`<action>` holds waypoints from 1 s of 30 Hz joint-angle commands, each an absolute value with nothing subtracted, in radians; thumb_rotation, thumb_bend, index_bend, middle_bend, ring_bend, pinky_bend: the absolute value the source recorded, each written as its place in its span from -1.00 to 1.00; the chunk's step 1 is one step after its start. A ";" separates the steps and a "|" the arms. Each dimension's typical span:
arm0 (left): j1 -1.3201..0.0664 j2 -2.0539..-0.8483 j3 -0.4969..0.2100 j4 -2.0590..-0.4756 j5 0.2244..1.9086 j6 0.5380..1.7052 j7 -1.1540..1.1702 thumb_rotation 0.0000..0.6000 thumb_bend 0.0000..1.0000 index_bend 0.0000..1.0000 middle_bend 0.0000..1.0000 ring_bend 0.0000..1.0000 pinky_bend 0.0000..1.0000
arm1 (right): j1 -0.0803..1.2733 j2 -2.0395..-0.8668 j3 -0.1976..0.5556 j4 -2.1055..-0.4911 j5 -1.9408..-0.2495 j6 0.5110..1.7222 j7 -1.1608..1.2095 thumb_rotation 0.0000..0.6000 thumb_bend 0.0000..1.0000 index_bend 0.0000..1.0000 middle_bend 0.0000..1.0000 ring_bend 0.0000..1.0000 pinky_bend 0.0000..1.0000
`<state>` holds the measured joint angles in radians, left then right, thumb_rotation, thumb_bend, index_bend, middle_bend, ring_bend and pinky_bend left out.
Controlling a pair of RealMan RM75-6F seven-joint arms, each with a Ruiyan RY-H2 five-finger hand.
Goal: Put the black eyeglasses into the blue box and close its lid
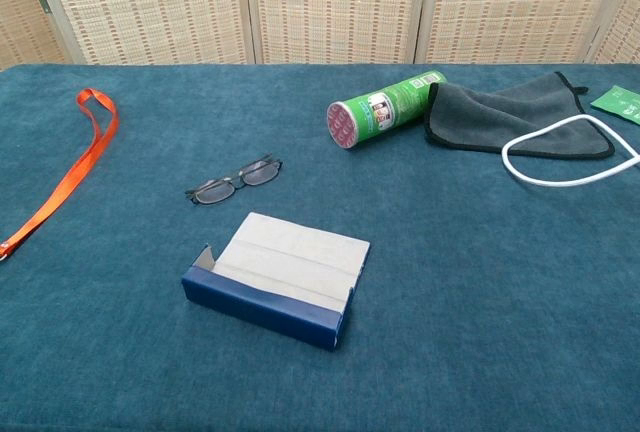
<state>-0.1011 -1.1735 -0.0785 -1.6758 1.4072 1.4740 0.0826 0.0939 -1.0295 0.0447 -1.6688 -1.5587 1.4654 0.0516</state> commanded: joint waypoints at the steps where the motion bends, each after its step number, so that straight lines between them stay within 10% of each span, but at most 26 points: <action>1: -0.102 -1.176 -0.079 -1.673 1.406 1.472 0.082 1.00 -0.36 -0.48 -0.23 -0.35 -0.26 | 0.095 -1.030 0.048 -1.669 -1.560 1.470 0.043 1.00 -0.48 -0.43 -0.31 -0.34 -0.24; 26: -0.279 -1.202 -0.166 -1.627 1.456 1.324 -0.011 1.00 -0.36 -0.38 -0.20 -0.25 -0.25 | 0.091 -1.024 0.051 -1.678 -1.577 1.495 0.039 1.00 -0.48 -0.43 -0.31 -0.34 -0.24; 30: -0.370 -1.251 -0.207 -1.593 1.442 1.238 -0.042 1.00 -0.36 -0.30 0.03 0.01 0.08 | 0.094 -1.026 0.049 -1.679 -1.580 1.492 0.038 1.00 -0.48 -0.43 -0.30 -0.33 -0.24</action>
<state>-0.3249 -1.2210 -0.1804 -1.6155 1.4490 1.2828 -0.0211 0.0939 -1.0256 0.0489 -1.6794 -1.5800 1.4919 0.0378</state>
